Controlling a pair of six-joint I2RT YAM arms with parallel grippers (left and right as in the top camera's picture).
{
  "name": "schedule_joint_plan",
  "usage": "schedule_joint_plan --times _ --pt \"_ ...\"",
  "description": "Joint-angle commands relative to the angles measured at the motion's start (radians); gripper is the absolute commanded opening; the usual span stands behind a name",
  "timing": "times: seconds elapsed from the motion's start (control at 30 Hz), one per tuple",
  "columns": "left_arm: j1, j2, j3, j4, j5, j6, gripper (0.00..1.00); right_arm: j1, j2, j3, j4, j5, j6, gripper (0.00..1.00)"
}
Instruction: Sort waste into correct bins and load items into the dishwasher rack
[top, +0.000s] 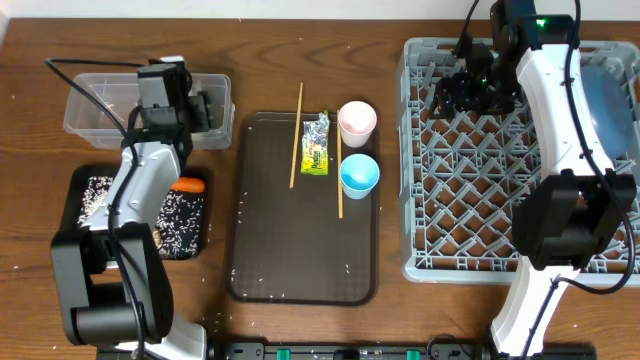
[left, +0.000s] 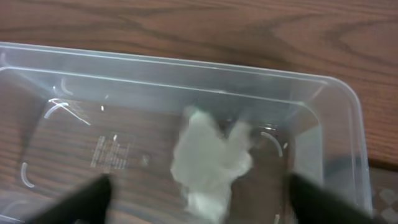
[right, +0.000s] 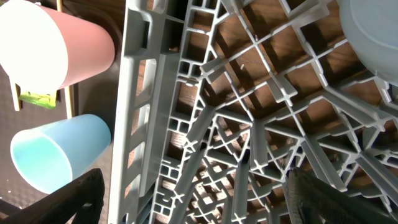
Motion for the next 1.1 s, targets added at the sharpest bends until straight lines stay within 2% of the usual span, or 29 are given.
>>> schedule_joint_plan --times 0.0,0.1,0.27,0.37,0.73,0.93,1.07 --pt "-0.016 -0.033 0.011 -0.007 0.005 -0.007 0.99 0.01 -0.034 0.006 0.0 -0.001 -0.011 0.87" --pt "-0.043 -0.086 0.011 -0.037 0.039 -0.006 1.0 0.01 -0.034 0.006 -0.001 -0.001 -0.012 0.87" --pt "-0.134 -0.157 0.011 -0.095 0.19 -0.006 1.0 0.01 -0.034 0.006 0.001 -0.001 -0.011 0.88" --pt "-0.206 -0.141 0.01 -0.11 0.194 0.018 0.99 0.011 -0.034 0.006 0.003 -0.001 -0.011 0.88" --pt "-0.41 0.045 0.01 -0.184 0.179 0.249 0.98 0.013 -0.034 0.006 -0.004 -0.001 -0.012 0.88" --pt "-0.446 0.069 0.01 -0.319 0.152 0.288 0.98 0.013 -0.034 0.006 -0.003 -0.001 -0.012 0.88" --pt "-0.446 0.069 0.006 -0.333 0.16 0.287 0.98 0.013 -0.034 0.006 -0.002 -0.001 -0.012 0.88"
